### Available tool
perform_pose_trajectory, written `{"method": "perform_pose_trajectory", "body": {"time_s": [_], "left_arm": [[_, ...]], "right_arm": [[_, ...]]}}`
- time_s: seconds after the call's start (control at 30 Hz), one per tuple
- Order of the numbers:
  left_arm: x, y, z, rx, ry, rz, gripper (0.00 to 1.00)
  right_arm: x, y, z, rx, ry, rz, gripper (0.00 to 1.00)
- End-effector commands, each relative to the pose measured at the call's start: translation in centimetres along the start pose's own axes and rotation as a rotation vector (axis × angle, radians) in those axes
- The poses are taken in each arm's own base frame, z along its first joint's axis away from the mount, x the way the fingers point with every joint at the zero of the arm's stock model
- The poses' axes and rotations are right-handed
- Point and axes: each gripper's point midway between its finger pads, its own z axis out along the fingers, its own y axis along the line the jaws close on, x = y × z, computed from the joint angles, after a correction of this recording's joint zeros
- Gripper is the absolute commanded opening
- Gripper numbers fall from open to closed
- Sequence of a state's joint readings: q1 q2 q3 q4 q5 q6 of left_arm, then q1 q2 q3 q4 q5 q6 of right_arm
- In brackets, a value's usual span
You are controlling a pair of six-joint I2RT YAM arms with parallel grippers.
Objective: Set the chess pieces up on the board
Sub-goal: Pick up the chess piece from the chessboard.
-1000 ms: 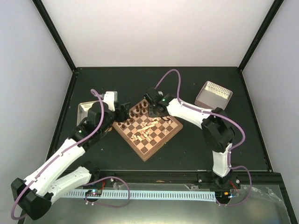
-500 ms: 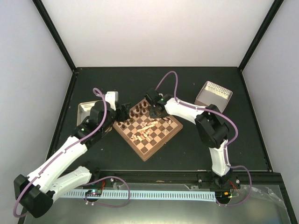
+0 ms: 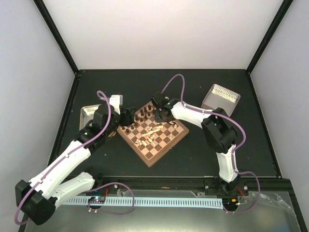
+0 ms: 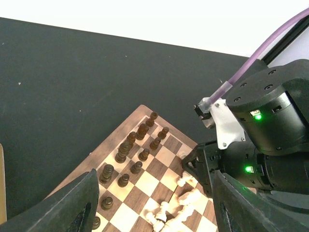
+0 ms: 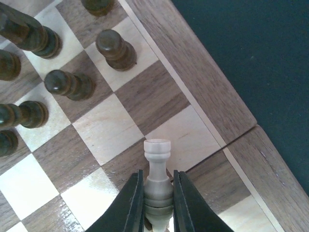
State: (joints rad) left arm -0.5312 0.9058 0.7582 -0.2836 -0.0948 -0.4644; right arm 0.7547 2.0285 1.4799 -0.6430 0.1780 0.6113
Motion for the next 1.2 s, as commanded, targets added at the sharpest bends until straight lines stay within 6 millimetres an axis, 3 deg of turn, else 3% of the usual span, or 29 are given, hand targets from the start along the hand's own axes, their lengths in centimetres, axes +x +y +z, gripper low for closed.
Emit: {"method": "perform_pose_trajectory", "body": {"time_s": [0.0,0.2,0.33,0.47,0.7,0.83,0.97,1.17], "left_arm": [[-0.2,-0.6,0.3,0.034,0.001,-0.013,0.66],[0.4,-1.2,0.7,0.072,0.028,-0.032,0.66],[1.1,-1.4,1.2,0.088,0.057,-0.048,0.66],[1.6,-1.3,1.4,0.091,0.07,-0.058,0.66],[2.0,-1.1,1.5,0.089,0.077,-0.065,0.66],[2.4,-0.9,1.6,0.093,0.084,-0.084,0.66],[2.8,-1.0,1.8,0.113,0.099,-0.107,0.67],[3.2,-1.9,2.0,0.188,0.129,-0.165,0.67]], "right_arm": [[1.3,-0.2,1.4,-0.019,0.05,0.006,0.11],[1.0,-0.5,0.9,-0.064,0.016,0.046,0.11],[1.0,-0.9,0.9,-0.041,0.031,0.046,0.22],[1.7,-1.4,1.7,-0.008,0.059,0.035,0.25],[1.6,-1.2,1.7,-0.021,0.052,0.023,0.11],[0.3,-0.2,0.1,-0.105,-0.045,0.007,0.09],[-1.8,1.2,-2.5,-0.216,-0.192,-0.033,0.09],[-3.3,3.3,-6.6,-0.403,-0.374,-0.124,0.09]]}}
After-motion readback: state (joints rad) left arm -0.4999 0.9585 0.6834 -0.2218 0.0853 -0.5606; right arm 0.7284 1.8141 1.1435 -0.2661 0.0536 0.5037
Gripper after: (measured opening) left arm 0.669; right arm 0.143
